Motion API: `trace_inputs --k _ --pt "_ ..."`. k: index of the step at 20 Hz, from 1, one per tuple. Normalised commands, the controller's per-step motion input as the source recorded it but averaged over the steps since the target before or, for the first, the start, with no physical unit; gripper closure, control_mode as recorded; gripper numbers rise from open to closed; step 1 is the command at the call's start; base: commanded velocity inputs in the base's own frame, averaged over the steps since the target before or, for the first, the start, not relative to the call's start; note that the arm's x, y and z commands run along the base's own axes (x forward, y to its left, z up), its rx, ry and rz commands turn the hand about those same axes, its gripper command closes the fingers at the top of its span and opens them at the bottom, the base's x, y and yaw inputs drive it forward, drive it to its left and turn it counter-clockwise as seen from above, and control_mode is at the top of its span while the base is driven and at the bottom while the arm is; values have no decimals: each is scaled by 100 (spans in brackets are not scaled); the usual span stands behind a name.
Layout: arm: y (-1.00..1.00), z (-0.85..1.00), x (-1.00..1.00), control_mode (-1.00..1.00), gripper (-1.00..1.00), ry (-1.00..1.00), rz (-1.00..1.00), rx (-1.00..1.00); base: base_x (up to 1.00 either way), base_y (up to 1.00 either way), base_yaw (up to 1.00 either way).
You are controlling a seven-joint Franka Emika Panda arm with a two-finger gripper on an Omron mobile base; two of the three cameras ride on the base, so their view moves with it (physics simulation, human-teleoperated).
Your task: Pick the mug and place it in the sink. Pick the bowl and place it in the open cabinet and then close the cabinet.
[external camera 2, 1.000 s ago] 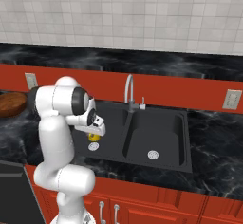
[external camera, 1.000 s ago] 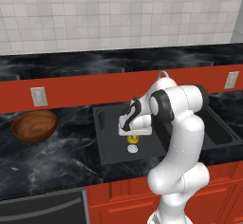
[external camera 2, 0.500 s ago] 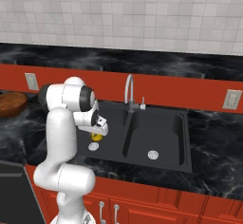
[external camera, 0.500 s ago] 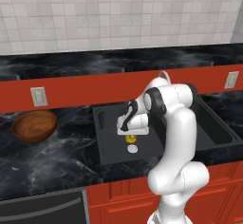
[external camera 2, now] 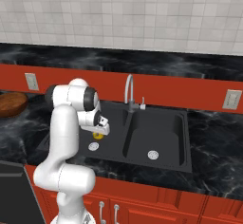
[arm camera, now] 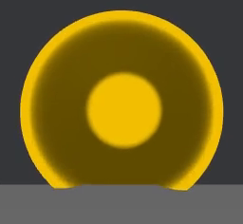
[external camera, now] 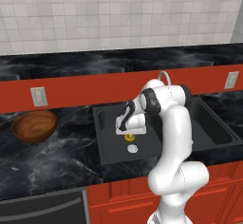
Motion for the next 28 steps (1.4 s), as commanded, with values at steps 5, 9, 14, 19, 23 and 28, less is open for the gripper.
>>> trace_inputs --k 5,9,14,19,23,28 --pt "0 -22 23 -100 -100 0 0 0 0 0 0" --pt "-1 0 -7 -100 -100 -7 0 0 0 0 0" --pt "-3 7 -26 -100 -100 -11 0 0 0 0 0" --pt "0 15 -28 -100 -100 -6 0 0 0 0 0" --pt "0 63 -42 -100 -100 -11 0 0 0 0 0" --pt "0 88 -31 -100 -100 -7 0 1 0 0 0"
